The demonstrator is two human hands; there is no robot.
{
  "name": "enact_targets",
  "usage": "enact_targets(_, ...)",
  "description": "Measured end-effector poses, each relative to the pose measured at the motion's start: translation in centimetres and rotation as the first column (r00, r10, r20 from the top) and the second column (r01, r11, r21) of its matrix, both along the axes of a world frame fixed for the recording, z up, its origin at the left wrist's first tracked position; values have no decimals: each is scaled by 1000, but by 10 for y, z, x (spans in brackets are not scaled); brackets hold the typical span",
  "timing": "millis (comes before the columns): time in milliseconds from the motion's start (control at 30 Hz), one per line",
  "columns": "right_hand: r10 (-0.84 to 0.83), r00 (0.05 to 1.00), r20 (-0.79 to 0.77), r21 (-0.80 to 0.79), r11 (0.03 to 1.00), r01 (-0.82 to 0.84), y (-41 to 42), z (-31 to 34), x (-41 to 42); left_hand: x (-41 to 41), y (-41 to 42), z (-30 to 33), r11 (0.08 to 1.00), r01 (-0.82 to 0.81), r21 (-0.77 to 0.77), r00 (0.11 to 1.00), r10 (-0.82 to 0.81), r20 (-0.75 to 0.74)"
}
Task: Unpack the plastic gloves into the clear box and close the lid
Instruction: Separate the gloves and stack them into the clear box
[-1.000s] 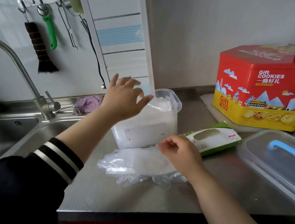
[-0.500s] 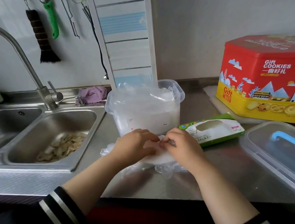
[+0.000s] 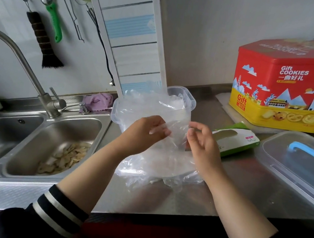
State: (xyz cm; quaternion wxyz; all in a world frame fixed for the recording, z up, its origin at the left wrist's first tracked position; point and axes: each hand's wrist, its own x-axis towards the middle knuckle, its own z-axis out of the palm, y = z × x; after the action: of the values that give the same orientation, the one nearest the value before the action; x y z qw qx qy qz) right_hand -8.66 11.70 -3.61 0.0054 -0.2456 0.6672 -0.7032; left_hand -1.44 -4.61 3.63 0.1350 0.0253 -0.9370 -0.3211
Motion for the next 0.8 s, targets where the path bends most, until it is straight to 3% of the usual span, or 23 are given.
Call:
enact_targets(100,36,999,-25,-81,996,-38,2,5,3,-1,2,11,992,79,100,992,-89,92)
enact_targets(300,86,996,-20,-143,986,-88,-2,4,4,-5,5,12,990,114,86,972,-129,195)
enact_targets(400,78,996,-50,-142,986,-84,-3,2,4,-6,7,8,963,140,228,951,-195,239)
enact_targets(500,47,992,-113,-133,989,-62,-3,-1,1,-6,9,10,951,87,296,957,-162,239)
enact_targets(567,15,988,-152,-128,991,-35,-1,-1,1,-7,10,15,974,10,226,955,-77,287)
enact_targets(634,-15,978,-210,-116,993,-9,1,-1,3,-8,9,21,1000,-26,14,924,18,382)
enact_targets(701,-40,957,-286,-110,994,9,2,-3,3,-9,7,26,991,46,-125,883,18,469)
enact_targets(801,-98,924,-369,-131,990,53,2,-7,1,-9,4,32,980,129,-149,819,-21,573)
